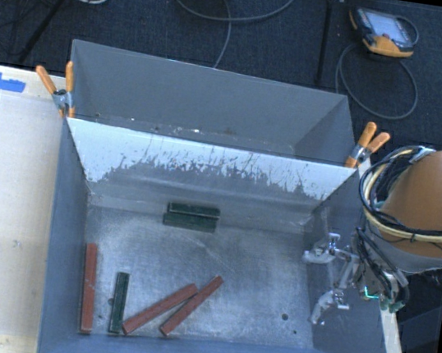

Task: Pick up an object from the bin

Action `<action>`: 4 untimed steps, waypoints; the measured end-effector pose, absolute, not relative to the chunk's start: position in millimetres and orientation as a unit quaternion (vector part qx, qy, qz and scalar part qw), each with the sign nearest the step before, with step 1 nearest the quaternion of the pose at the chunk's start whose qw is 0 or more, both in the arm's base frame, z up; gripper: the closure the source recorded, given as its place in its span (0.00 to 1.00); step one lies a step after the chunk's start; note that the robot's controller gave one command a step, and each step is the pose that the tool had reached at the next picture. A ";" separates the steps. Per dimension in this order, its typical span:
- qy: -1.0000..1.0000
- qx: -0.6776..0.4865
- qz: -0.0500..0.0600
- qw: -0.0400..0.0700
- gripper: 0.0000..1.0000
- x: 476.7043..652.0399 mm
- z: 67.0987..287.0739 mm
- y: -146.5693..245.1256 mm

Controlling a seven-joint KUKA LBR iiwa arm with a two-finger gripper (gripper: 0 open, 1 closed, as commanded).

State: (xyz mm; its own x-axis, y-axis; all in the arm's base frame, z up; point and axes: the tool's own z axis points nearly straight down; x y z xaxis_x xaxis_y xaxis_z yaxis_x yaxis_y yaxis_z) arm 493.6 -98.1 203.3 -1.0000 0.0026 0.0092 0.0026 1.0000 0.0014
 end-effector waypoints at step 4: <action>-0.997 0.081 0.001 -0.002 0.00 520.7 85.0 -5.2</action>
Offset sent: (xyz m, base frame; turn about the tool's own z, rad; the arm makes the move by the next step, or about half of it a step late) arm 0.0621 0.0708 -0.0267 -0.1234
